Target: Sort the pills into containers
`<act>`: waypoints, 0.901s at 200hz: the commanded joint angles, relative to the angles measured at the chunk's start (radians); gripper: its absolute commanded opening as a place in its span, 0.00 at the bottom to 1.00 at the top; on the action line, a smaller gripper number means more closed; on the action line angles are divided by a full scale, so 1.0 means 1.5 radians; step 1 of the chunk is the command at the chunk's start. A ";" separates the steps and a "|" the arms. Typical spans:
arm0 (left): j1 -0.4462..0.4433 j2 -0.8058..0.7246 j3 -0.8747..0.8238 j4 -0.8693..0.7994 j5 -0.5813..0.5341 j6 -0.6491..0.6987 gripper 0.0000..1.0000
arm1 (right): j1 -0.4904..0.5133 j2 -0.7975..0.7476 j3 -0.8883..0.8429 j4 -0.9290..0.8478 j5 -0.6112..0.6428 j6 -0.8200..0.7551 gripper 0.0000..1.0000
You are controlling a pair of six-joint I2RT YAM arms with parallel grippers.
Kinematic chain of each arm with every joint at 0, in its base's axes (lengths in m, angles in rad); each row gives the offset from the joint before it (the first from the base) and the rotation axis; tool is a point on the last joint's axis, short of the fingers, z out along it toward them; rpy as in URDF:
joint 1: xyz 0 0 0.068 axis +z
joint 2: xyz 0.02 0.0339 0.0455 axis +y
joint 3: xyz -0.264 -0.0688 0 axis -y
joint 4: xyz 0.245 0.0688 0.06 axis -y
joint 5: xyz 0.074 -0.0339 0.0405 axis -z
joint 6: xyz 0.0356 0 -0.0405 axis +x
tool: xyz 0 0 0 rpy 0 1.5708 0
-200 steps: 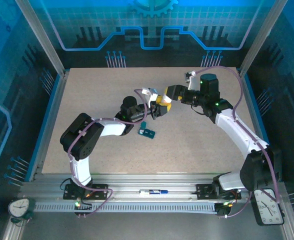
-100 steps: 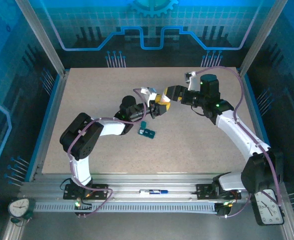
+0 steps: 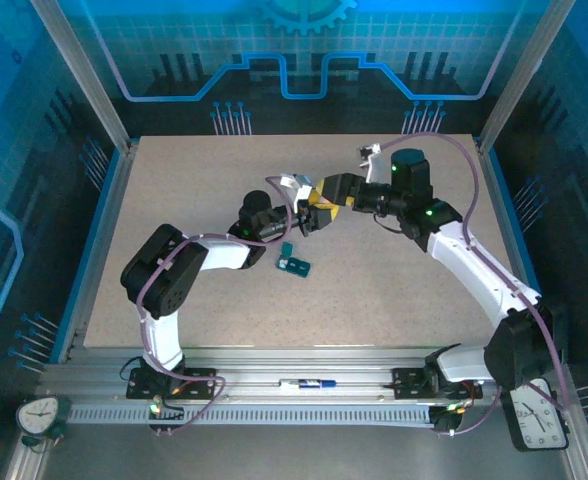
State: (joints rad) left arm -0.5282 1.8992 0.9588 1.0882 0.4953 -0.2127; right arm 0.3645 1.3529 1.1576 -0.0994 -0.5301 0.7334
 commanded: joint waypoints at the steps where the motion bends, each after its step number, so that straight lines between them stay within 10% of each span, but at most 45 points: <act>1: 0.001 0.002 0.014 0.020 0.019 -0.011 0.00 | -0.011 -0.022 0.050 -0.027 0.007 -0.026 0.75; 74: 0.003 -0.012 0.006 0.014 0.046 -0.006 0.00 | -0.054 0.068 0.194 -0.281 0.108 -0.215 0.75; 180: 0.004 -0.019 0.014 0.003 0.070 -0.014 0.00 | -0.032 0.134 0.221 -0.328 0.087 -0.256 0.76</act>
State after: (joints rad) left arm -0.5270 1.8988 0.9588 1.0779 0.5667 -0.2127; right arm 0.3004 1.5391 1.4498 -0.5690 -0.3958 0.3725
